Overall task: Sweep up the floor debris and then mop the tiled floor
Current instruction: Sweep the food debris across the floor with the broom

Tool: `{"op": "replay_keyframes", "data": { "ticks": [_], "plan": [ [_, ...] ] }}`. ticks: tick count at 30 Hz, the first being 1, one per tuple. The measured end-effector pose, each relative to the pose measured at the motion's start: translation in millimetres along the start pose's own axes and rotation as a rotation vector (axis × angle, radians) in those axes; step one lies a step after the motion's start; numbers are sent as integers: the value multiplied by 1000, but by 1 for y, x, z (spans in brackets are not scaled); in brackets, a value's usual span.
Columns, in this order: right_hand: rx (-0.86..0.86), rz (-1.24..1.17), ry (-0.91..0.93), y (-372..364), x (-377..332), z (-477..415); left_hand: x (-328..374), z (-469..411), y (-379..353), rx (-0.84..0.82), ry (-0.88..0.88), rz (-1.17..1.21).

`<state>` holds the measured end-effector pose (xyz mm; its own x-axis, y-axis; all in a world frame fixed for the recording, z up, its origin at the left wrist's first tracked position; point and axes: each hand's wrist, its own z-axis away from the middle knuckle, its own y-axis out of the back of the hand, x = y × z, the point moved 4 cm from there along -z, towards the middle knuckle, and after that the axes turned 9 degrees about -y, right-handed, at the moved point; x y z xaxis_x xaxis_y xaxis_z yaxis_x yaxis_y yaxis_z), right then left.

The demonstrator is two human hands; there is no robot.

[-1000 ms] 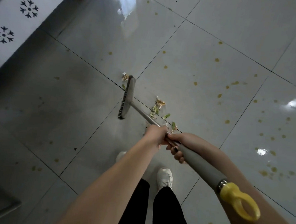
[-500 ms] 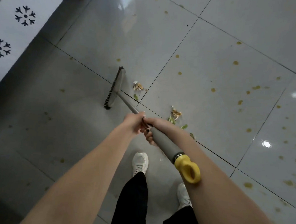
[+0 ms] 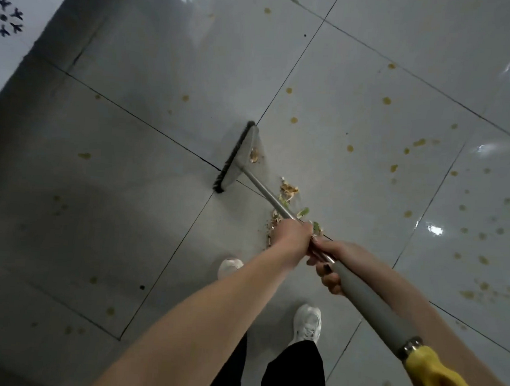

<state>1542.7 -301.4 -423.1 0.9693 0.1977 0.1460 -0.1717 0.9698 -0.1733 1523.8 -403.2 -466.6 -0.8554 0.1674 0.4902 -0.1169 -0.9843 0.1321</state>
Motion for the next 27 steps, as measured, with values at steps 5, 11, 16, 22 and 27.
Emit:
{"op": "replay_keyframes", "data": {
  "ticks": [5, 11, 16, 22, 27],
  "plan": [
    [-49, 41, 48, -20, -4, -1, 0, 5, 24, 64, -32, -75],
    [-197, -83, 64, -69, -44, -40, 1, -44, 75, 111, 61, -72],
    [-228, -196, 20, -45, -11, -62, -11, -39, 41, -4, 185, -300],
    [-225, -289, 29, 14, 52, -59, -30, -3, -33, -70, 111, -319],
    [-218, -380, -21, 51, 131, -52, -70, 38, -95, -141, 131, -348]
  ]
}}
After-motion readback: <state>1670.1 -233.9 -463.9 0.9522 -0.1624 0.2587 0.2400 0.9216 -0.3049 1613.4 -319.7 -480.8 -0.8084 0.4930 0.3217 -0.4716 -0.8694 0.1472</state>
